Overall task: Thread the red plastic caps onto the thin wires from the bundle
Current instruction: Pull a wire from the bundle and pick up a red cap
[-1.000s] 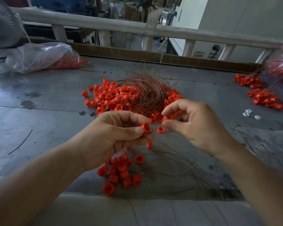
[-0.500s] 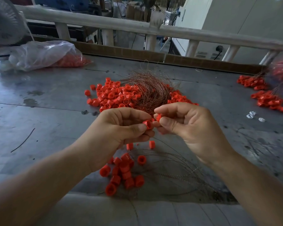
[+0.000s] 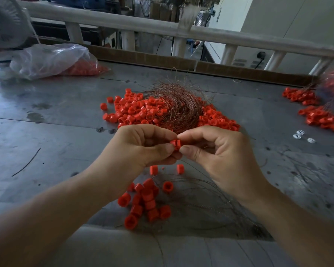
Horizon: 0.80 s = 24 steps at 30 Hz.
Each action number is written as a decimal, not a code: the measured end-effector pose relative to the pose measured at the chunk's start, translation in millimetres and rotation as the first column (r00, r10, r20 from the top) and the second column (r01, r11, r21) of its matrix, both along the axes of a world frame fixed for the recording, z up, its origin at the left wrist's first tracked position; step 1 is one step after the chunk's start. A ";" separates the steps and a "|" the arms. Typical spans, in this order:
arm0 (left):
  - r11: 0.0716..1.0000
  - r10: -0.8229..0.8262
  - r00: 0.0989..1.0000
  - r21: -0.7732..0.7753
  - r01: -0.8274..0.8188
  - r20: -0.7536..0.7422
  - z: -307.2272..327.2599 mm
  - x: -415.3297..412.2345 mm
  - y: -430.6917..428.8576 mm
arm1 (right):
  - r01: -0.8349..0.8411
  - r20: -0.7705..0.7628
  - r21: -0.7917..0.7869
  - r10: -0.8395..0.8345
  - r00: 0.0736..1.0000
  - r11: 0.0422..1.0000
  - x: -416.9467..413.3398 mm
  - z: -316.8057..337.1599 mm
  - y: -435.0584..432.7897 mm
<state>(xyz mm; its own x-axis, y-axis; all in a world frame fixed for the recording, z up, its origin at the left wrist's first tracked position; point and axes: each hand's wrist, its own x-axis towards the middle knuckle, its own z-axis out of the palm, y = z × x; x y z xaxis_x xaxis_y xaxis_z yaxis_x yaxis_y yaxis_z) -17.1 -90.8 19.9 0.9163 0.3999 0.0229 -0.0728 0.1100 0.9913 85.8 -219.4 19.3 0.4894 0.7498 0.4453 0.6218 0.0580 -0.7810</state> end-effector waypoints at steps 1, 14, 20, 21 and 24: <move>1.000 0.006 1.000 0.012 -0.006 0.000 0.0 0.5 -0.1 | 0.011 0.027 -0.003 -0.011 1.000 1.000 -0.2 -0.2 0.3; 0.999 -0.020 0.998 0.039 0.022 -0.053 0.7 -2.6 -0.7 | 0.050 0.161 0.023 -0.053 0.986 0.999 -1.3 -3.8 0.0; 0.997 -0.056 0.997 -0.058 0.053 -0.061 0.7 -3.2 -1.8 | 0.027 0.112 0.049 -0.032 0.993 0.998 -4.4 -3.1 -0.8; 0.997 -0.060 0.996 -0.056 0.057 -0.059 0.5 -3.6 -2.5 | 0.030 0.109 0.051 -0.035 0.993 0.998 -4.8 -3.7 -1.2; 0.998 -0.046 0.998 -0.051 0.043 -0.052 -0.8 -5.6 -4.4 | 0.053 0.116 0.051 -0.059 0.992 0.997 -5.2 -6.1 -2.2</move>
